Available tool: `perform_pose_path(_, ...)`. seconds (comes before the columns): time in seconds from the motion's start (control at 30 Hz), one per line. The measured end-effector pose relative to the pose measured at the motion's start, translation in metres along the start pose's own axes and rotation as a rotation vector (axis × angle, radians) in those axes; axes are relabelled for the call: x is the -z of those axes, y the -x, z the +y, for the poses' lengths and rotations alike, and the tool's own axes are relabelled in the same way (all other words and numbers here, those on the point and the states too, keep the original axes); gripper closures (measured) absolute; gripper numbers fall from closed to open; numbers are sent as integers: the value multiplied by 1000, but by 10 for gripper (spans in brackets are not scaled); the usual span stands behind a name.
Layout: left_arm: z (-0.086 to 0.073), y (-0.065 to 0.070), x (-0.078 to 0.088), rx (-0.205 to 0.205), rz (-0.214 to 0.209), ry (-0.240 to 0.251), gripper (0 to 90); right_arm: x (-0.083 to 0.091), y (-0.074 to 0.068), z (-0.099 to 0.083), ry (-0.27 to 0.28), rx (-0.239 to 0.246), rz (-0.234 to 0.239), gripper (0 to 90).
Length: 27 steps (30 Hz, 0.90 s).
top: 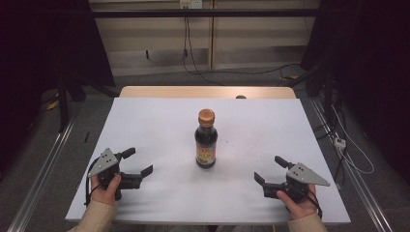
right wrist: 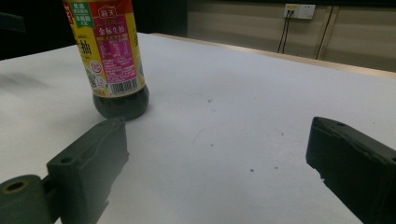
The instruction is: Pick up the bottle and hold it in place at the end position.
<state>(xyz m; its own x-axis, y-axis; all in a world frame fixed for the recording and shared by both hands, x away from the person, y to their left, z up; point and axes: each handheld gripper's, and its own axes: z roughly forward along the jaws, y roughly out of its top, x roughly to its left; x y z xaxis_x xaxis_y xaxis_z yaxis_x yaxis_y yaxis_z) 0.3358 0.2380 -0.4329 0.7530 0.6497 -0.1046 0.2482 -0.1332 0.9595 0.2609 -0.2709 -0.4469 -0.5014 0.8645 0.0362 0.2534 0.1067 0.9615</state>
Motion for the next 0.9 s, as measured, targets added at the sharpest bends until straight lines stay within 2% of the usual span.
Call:
perform_pose_path(0.1, 0, 0, 0, 2, -1, 3, 29, -1, -1, -1, -5, -15, -4, 46)
perform_pose_path(0.23, 0, 0, 0, 3, -3, 3, 29, -4, -3, -1, -14, -6, 9, 46)
perform_pose_path(0.27, 0, 0, 0, -2, -6, 3, 29, -6, -5, 1, -21, 12, 17, 46)
perform_pose_path(0.47, 0, 1, 0, -10, -9, 1, 29, -14, -10, 5, -35, 12, 28, 45)
perform_pose_path(0.67, -1, 1, 0, -8, -11, -2, 29, -31, -16, 20, -46, 14, 66, 45)
perform_pose_path(0.77, -1, 1, -1, -7, -14, -3, 29, -36, -16, 25, -49, 21, 68, 44)
perform_pose_path(0.83, -1, 1, -1, -9, -14, -3, 29, -40, -17, 29, -51, 9, 80, 41)
perform_pose_path(0.87, 0, 1, -2, -13, -15, -2, 29, -46, -21, 33, -45, -13, 106, 41)
perform_pose_path(0.9, 0, 1, -2, -13, -16, -1, 29, -49, -23, 34, -42, -7, 110, 41)
